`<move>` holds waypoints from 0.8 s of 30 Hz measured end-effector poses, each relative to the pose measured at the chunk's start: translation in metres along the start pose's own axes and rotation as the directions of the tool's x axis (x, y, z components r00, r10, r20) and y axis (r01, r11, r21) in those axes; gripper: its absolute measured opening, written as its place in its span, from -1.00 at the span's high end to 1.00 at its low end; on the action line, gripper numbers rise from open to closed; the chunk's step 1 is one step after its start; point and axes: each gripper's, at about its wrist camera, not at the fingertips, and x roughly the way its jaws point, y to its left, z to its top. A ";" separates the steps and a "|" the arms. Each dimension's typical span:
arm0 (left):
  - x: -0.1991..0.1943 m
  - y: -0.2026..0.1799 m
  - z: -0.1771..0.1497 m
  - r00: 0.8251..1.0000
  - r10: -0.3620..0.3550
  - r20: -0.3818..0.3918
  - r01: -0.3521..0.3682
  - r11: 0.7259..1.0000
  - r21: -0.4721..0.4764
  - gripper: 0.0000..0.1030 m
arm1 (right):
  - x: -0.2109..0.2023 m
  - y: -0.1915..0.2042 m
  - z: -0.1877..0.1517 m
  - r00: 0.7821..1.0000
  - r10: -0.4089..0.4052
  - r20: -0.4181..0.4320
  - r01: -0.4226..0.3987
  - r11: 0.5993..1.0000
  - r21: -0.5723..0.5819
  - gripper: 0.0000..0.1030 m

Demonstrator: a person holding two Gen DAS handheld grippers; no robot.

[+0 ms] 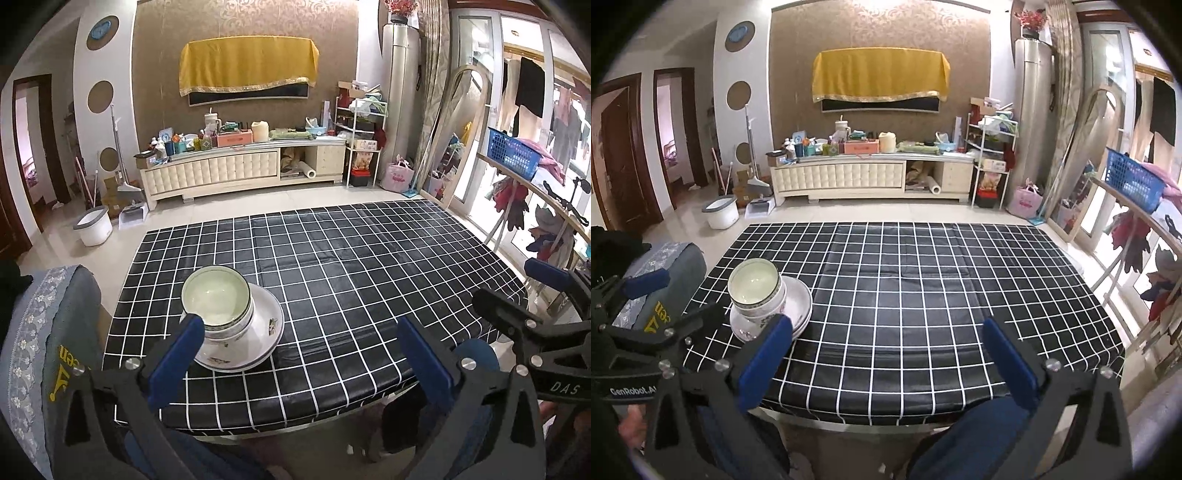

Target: Organize plates and bowls

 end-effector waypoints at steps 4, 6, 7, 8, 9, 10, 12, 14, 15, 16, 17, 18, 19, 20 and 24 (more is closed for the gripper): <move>0.001 0.000 -0.001 1.000 0.001 -0.005 -0.001 1.000 0.004 -1.00 | 0.000 0.001 0.000 1.000 -0.004 -0.001 0.004 1.000 0.001 -1.00; 0.000 -0.001 0.000 1.000 0.004 -0.001 -0.004 1.000 0.005 -1.00 | 0.000 0.001 -0.001 1.000 -0.007 -0.001 0.007 1.000 0.001 -1.00; 0.000 -0.001 0.000 1.000 0.005 0.000 -0.005 1.000 0.006 -1.00 | 0.000 0.001 -0.001 1.000 -0.008 -0.003 0.008 1.000 0.001 -1.00; -0.001 0.000 0.000 1.000 0.004 0.001 -0.004 1.000 0.006 -1.00 | 0.000 0.001 0.000 1.000 -0.009 -0.005 0.009 1.000 0.001 -1.00; -0.001 0.000 0.000 1.000 0.003 0.002 -0.003 1.000 0.007 -1.00 | 0.000 0.002 0.000 1.000 -0.012 -0.005 0.012 1.000 0.001 -1.00; -0.001 0.000 0.000 1.000 0.004 0.002 -0.004 1.000 0.007 -1.00 | 0.000 0.002 0.000 1.000 -0.013 -0.006 0.013 1.000 0.000 -1.00; -0.001 0.001 0.000 1.000 0.003 0.005 -0.003 1.000 0.006 -1.00 | 0.000 0.001 -0.001 1.000 -0.015 -0.003 0.015 1.000 0.000 -1.00; -0.002 0.001 0.001 1.000 -0.002 0.008 0.002 1.000 0.005 -1.00 | -0.001 0.001 0.000 1.000 -0.013 -0.003 0.013 1.000 0.001 -1.00; -0.002 0.002 0.000 1.000 -0.002 0.008 0.002 1.000 0.005 -1.00 | -0.001 0.002 0.000 1.000 -0.012 -0.002 0.012 1.000 0.001 -1.00; -0.002 0.001 0.000 1.000 0.004 0.010 -0.004 1.000 0.005 -1.00 | -0.001 0.002 0.000 1.000 -0.013 -0.002 0.013 1.000 -0.001 -1.00; -0.002 0.002 0.000 1.000 0.006 0.011 -0.006 1.000 0.006 -1.00 | -0.002 0.003 0.001 1.000 -0.014 0.000 0.014 1.000 -0.004 -1.00; -0.003 0.002 0.000 1.000 0.007 0.013 -0.007 1.000 0.005 -1.00 | -0.002 0.003 0.001 1.000 -0.014 0.001 0.014 1.000 -0.005 -1.00; -0.003 0.002 0.000 1.000 0.007 0.013 -0.007 1.000 0.004 -1.00 | -0.002 0.003 0.001 1.000 -0.015 0.002 0.015 1.000 -0.006 -1.00; -0.003 0.003 0.000 1.000 0.005 0.013 -0.005 1.000 0.002 -1.00 | -0.003 0.003 0.001 1.000 -0.016 0.003 0.016 1.000 -0.007 -1.00; -0.004 0.003 -0.001 1.000 0.006 0.009 -0.006 1.000 0.007 -1.00 | -0.002 0.003 -0.001 1.000 -0.016 0.004 0.016 1.000 -0.008 -1.00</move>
